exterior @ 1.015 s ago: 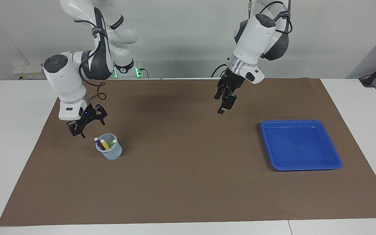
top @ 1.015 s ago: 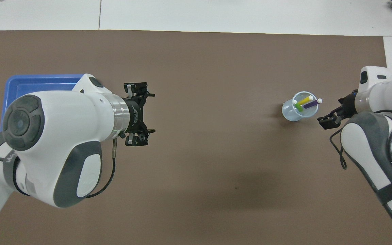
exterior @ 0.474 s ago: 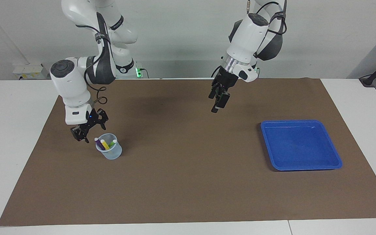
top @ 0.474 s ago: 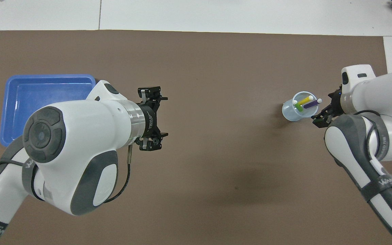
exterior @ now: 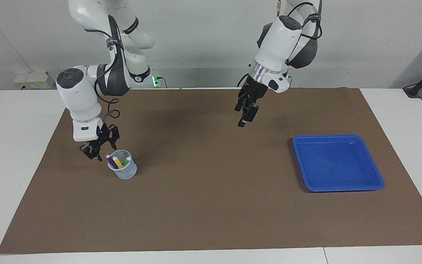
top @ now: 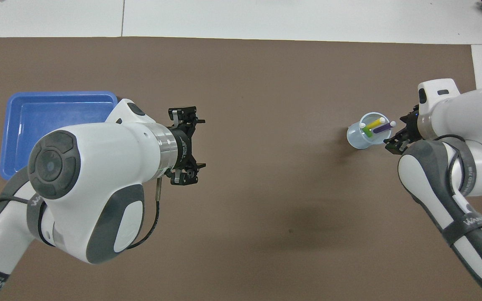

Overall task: Right arm passes pens to left for tray arrangement
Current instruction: 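Move the left gripper toward center while the right gripper reaches the cup, then grasp the purple pen in the clear cup with the right gripper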

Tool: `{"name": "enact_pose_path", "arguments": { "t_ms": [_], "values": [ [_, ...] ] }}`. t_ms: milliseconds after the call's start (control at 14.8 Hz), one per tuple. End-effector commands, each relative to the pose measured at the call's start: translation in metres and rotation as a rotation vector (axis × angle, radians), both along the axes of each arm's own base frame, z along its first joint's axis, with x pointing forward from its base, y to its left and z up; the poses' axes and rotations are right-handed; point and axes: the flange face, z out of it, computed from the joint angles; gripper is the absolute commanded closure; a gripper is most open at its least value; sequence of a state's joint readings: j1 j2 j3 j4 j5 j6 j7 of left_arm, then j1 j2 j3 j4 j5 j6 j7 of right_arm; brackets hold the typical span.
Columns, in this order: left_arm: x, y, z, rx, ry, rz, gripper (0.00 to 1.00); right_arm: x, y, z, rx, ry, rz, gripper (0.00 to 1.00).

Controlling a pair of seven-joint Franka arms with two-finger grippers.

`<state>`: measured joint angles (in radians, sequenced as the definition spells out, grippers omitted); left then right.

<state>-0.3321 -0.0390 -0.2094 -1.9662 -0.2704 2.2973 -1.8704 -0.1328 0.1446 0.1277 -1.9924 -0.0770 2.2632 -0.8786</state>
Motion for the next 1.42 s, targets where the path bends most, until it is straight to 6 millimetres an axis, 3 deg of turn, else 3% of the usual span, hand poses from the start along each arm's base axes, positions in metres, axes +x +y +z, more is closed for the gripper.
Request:
{"name": "enact_pose_path", "arguments": {
  "t_ms": [0,406,948,1354],
  "values": [
    [0.0003,0.0077,-0.0015,-0.011,-0.001,0.010,0.00,0.0103,0.0037,-0.0003,-0.021,-0.018,0.043,0.37],
    [0.0005,0.0086,-0.0025,-0.010,0.002,0.011,0.00,0.0166,0.0062,0.0013,-0.019,-0.026,0.045,0.49],
    [0.0017,0.0100,-0.0015,-0.012,0.000,0.017,0.00,0.0196,0.0071,-0.0065,-0.016,-0.027,0.046,0.55],
    [0.0051,0.0132,-0.0001,-0.013,-0.003,0.022,0.00,0.0195,0.0072,-0.0067,-0.014,-0.026,0.046,0.74]
  ]
}}
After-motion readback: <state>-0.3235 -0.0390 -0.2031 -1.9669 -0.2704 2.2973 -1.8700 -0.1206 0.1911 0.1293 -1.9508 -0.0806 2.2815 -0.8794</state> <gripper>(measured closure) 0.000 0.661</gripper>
